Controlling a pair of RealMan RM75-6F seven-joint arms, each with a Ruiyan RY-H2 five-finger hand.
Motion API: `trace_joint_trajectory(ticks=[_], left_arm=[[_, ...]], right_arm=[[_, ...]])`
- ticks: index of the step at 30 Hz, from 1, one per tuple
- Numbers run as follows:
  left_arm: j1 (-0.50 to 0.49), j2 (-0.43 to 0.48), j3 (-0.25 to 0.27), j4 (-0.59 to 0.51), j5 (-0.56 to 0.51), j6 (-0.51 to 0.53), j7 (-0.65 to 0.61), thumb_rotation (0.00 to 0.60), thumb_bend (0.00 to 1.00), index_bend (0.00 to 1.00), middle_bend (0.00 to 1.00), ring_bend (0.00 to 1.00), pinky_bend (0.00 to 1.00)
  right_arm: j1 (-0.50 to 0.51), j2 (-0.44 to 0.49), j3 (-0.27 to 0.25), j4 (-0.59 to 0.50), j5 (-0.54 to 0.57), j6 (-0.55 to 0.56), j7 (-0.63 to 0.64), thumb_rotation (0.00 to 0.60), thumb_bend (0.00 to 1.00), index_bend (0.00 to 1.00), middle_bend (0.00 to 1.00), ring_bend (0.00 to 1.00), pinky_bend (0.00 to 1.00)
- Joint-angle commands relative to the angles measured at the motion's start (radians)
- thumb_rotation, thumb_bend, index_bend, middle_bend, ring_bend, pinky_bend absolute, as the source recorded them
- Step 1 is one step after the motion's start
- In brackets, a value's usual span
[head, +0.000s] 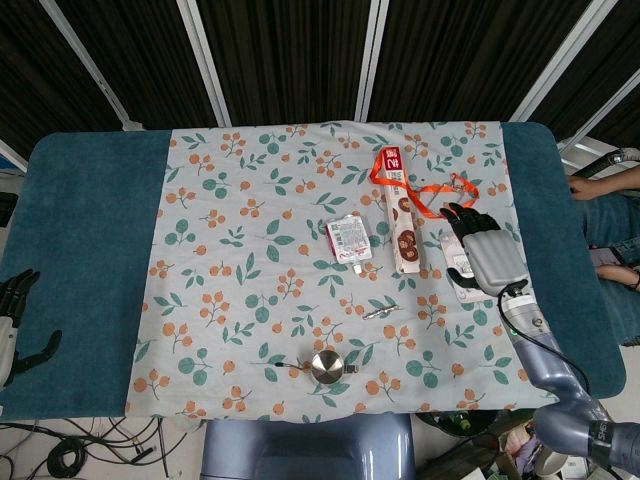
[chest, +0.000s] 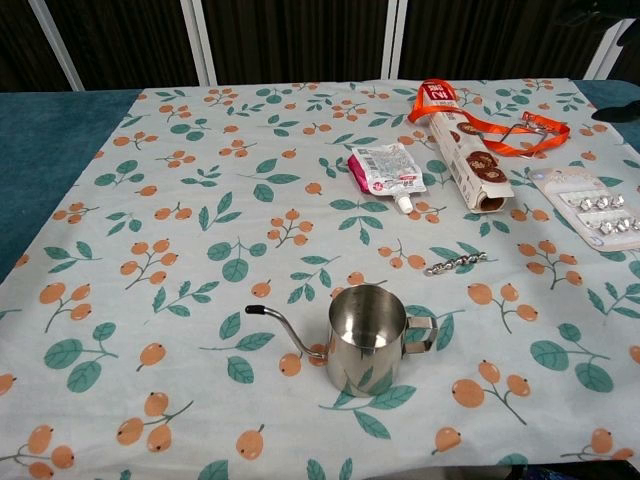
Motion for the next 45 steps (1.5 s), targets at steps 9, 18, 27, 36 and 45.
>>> trace_joint_trajectory(ticks=[9, 18, 27, 36, 45], left_arm=[[0.010, 0.006, 0.005, 0.004, 0.005, 0.013, -0.012, 0.600, 0.35, 0.00, 0.03, 0.01, 0.00], [0.011, 0.007, 0.005, 0.010, 0.004, 0.012, -0.020, 0.600, 0.35, 0.00, 0.03, 0.01, 0.00], [0.009, 0.005, 0.005, 0.005, 0.009, 0.010, -0.013, 0.600, 0.35, 0.00, 0.03, 0.01, 0.00], [0.010, 0.007, 0.005, 0.003, 0.003, 0.008, -0.018, 0.600, 0.35, 0.00, 0.03, 0.01, 0.00], [0.010, 0.008, 0.003, 0.002, 0.002, 0.008, -0.019, 0.600, 0.35, 0.00, 0.03, 0.01, 0.00]], right_arm=[[0.014, 0.006, -0.001, -0.027, 0.022, 0.003, -0.008, 0.600, 0.19, 0.02, 0.02, 0.07, 0.14], [0.026, 0.014, -0.014, -0.050, 0.031, -0.001, -0.032, 0.600, 0.20, 0.02, 0.02, 0.07, 0.14], [0.023, 0.008, -0.033, -0.058, 0.000, 0.018, -0.028, 0.600, 0.20, 0.02, 0.02, 0.07, 0.14], [0.019, -0.005, -0.053, -0.077, -0.016, 0.028, -0.028, 0.600, 0.20, 0.02, 0.03, 0.07, 0.14], [0.044, -0.123, -0.120, -0.021, -0.073, -0.025, -0.048, 0.600, 0.20, 0.05, 0.14, 0.13, 0.14]])
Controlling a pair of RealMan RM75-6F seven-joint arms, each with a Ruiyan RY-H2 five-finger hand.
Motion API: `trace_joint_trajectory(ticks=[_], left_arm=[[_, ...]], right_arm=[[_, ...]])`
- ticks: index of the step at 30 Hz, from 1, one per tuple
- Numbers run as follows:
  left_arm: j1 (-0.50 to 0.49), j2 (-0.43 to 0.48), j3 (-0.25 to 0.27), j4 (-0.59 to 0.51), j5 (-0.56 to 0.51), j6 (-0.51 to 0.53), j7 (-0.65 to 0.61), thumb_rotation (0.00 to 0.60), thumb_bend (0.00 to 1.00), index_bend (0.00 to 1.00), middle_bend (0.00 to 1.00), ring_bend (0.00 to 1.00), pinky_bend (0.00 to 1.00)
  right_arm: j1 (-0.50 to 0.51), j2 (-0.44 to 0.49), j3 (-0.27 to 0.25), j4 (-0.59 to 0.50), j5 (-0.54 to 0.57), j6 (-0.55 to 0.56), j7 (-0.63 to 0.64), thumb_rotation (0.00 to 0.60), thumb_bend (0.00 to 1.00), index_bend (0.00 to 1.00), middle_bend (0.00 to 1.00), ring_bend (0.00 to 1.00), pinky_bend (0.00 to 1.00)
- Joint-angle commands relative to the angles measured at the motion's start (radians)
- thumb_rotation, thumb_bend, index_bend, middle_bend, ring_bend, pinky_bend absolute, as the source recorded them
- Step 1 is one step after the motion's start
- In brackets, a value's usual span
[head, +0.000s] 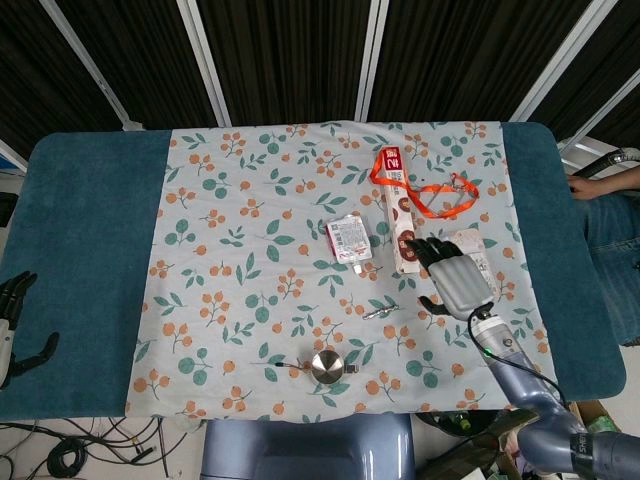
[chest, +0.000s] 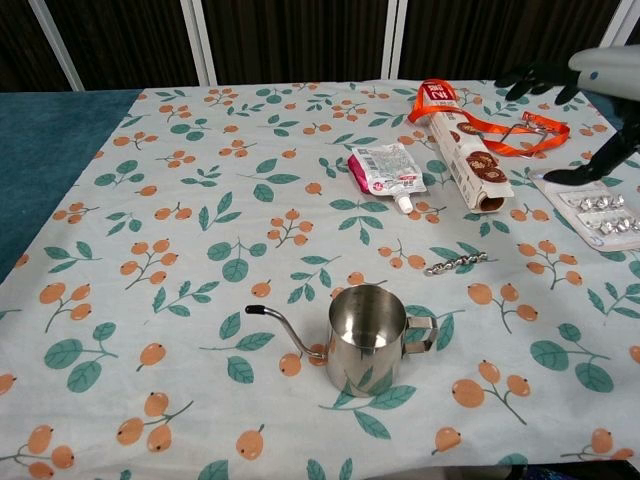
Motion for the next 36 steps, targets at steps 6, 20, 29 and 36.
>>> trace_joint_trajectory(ticks=[6, 20, 29, 36], left_arm=[[-0.001, 0.002, 0.000, 0.003, -0.004, -0.005, -0.008, 0.600, 0.35, 0.00, 0.03, 0.01, 0.00], [0.000, 0.005, 0.002, 0.001, -0.006, -0.011, -0.012, 0.600, 0.35, 0.00, 0.03, 0.01, 0.00], [-0.001, 0.007, 0.003, 0.000, -0.009, -0.016, -0.012, 0.600, 0.35, 0.00, 0.03, 0.01, 0.00], [-0.001, 0.008, 0.004, -0.002, -0.010, -0.018, -0.011, 0.600, 0.35, 0.00, 0.03, 0.01, 0.00]], right_arm=[[0.039, -0.122, -0.039, 0.094, -0.028, -0.056, -0.030, 0.600, 0.20, 0.14, 0.21, 0.20, 0.18], [0.056, -0.252, -0.045, 0.243, -0.049, -0.064, 0.010, 0.600, 0.21, 0.38, 0.36, 0.34, 0.29], [0.054, -0.289, -0.055, 0.300, -0.070, -0.062, 0.021, 0.600, 0.23, 0.42, 0.40, 0.38, 0.32], [0.046, -0.309, -0.066, 0.339, -0.074, -0.066, 0.031, 0.600, 0.26, 0.44, 0.41, 0.39, 0.33]])
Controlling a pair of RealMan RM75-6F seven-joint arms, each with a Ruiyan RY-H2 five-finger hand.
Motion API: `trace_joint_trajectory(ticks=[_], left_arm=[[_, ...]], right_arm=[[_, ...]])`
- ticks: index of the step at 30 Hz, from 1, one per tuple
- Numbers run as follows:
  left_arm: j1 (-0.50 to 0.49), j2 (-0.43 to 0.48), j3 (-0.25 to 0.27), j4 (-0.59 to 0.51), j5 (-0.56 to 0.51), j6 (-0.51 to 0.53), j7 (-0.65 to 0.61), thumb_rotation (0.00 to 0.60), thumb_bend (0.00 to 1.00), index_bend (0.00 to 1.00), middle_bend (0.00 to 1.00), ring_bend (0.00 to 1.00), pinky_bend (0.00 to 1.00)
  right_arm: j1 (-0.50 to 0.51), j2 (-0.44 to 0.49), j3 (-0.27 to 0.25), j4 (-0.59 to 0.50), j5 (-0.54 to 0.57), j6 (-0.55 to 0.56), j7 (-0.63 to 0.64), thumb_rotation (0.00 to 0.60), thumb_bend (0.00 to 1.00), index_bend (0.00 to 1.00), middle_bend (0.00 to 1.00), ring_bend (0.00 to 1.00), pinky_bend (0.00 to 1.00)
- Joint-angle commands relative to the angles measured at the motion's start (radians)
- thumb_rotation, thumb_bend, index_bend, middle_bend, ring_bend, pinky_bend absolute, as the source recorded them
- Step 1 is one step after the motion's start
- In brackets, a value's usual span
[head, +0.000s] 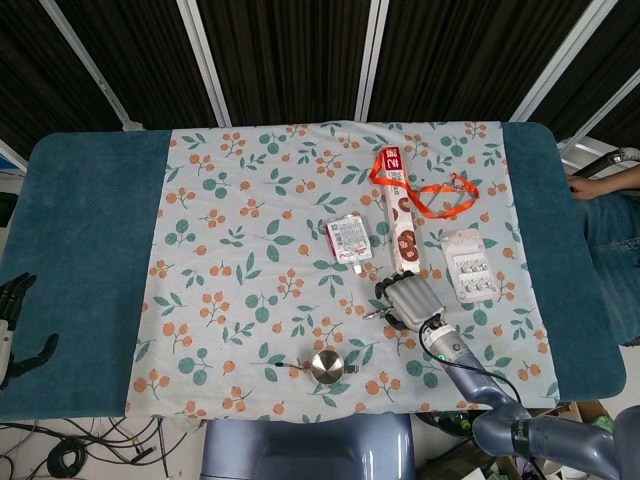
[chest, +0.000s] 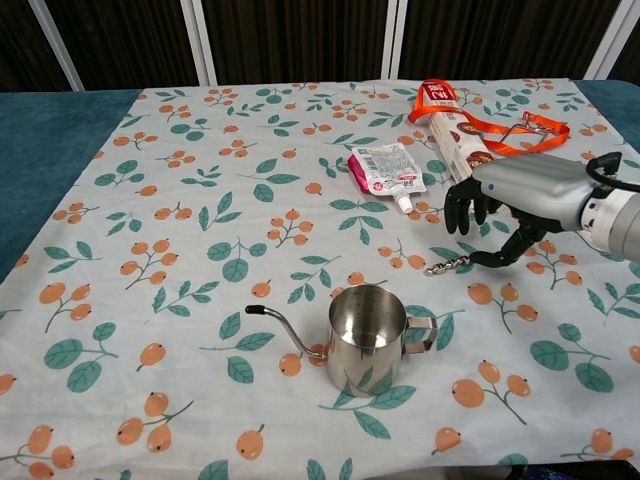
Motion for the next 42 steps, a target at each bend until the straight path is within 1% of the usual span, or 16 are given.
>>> trace_joint_trajectory(ticks=[1, 15, 23, 30, 34, 42], left_arm=[[0.000, 0.000, 0.000, -0.001, 0.000, 0.000, 0.000, 0.600, 0.35, 0.00, 0.03, 0.01, 0.00], [0.000, 0.002, 0.000, -0.001, -0.003, -0.002, -0.001, 0.600, 0.35, 0.00, 0.03, 0.01, 0.00], [0.001, 0.002, 0.000, -0.001, -0.005, -0.003, 0.000, 0.600, 0.35, 0.00, 0.03, 0.01, 0.00], [0.000, 0.003, -0.001, -0.002, -0.007, -0.004, 0.001, 0.600, 0.35, 0.00, 0.03, 0.01, 0.00], [0.000, 0.003, -0.001, -0.003, -0.008, -0.005, 0.001, 0.600, 0.35, 0.00, 0.03, 0.01, 0.00], [0.000, 0.003, -0.001, -0.003, -0.009, -0.005, 0.001, 0.600, 0.35, 0.00, 0.03, 0.01, 0.00]], right_arm=[[-0.004, -0.008, -0.005, 0.013, -0.006, 0.000, 0.006, 0.600, 0.26, 0.44, 0.41, 0.39, 0.33], [-0.007, -0.053, -0.007, 0.076, -0.018, -0.005, 0.019, 0.600, 0.26, 0.46, 0.42, 0.39, 0.33], [-0.007, -0.069, -0.003, 0.097, -0.024, -0.006, 0.026, 0.600, 0.26, 0.51, 0.43, 0.40, 0.33], [-0.007, -0.077, -0.001, 0.110, -0.024, -0.012, 0.028, 0.600, 0.26, 0.52, 0.43, 0.40, 0.33], [-0.005, -0.080, 0.001, 0.112, -0.026, -0.016, 0.028, 0.600, 0.29, 0.52, 0.43, 0.40, 0.33], [-0.002, -0.085, -0.001, 0.115, -0.026, -0.027, 0.023, 0.600, 0.29, 0.52, 0.43, 0.40, 0.33]])
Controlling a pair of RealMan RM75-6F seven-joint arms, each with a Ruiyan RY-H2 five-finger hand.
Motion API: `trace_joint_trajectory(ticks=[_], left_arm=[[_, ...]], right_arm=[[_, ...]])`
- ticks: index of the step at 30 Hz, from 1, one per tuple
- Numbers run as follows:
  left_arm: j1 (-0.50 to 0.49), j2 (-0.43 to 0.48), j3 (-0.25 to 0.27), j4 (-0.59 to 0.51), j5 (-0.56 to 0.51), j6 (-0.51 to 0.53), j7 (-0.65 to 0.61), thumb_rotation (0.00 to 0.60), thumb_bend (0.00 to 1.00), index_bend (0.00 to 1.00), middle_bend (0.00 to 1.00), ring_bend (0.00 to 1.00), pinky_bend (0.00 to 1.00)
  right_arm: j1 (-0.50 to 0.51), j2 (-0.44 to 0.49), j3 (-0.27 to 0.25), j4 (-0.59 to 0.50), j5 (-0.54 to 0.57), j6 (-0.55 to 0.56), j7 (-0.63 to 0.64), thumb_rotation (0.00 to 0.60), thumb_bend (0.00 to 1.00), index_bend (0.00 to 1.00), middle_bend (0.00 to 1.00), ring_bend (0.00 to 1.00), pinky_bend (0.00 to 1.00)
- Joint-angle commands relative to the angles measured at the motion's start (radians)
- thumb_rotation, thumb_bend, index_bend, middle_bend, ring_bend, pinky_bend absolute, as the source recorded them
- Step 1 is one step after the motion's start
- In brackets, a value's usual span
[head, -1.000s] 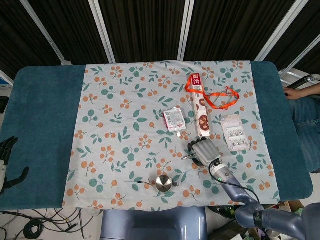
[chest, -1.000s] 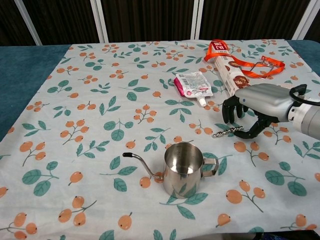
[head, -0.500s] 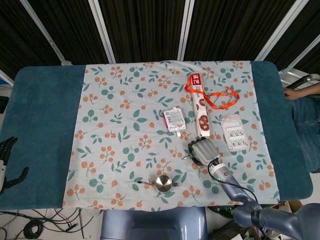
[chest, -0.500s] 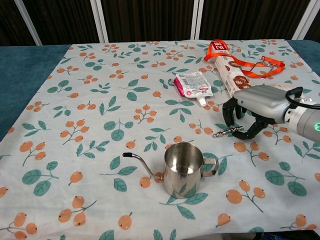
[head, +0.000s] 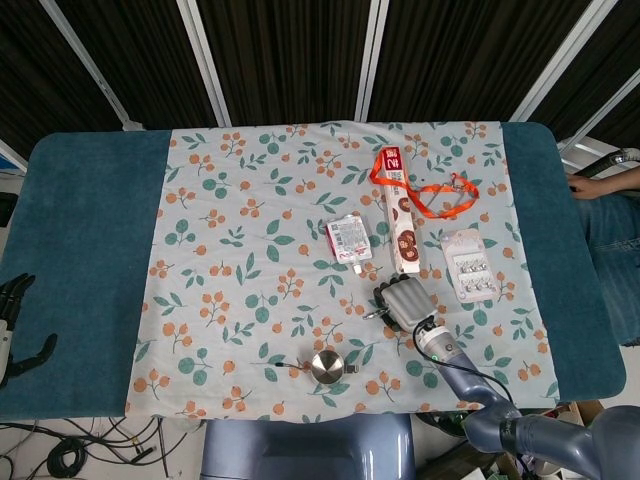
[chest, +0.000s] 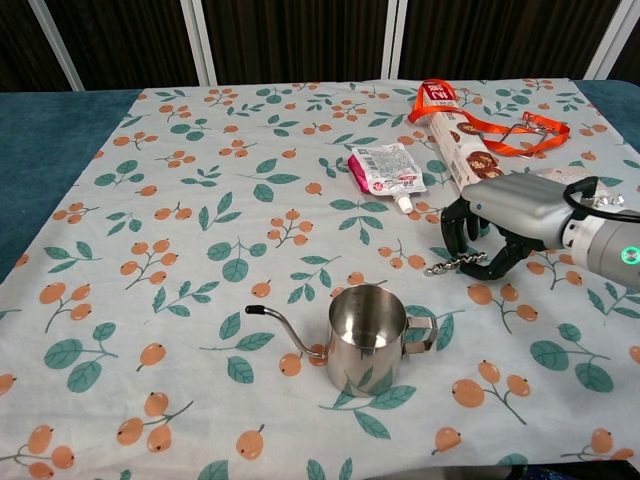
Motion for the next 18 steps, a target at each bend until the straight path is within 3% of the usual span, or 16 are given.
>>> trace_joint_trajectory(ticks=[1, 18], left_arm=[[0.000, 0.000, 0.000, 0.000, 0.000, 0.001, 0.000, 0.600, 0.35, 0.00, 0.03, 0.01, 0.00], [0.000, -0.001, -0.001, 0.002, 0.001, 0.002, -0.001, 0.600, 0.35, 0.01, 0.03, 0.01, 0.00]], right_arm=[[0.000, -0.002, 0.000, 0.001, 0.000, -0.001, 0.001, 0.600, 0.29, 0.52, 0.43, 0.40, 0.33], [0.001, -0.012, 0.000, 0.010, -0.006, -0.005, -0.003, 0.600, 0.29, 0.55, 0.43, 0.40, 0.33]])
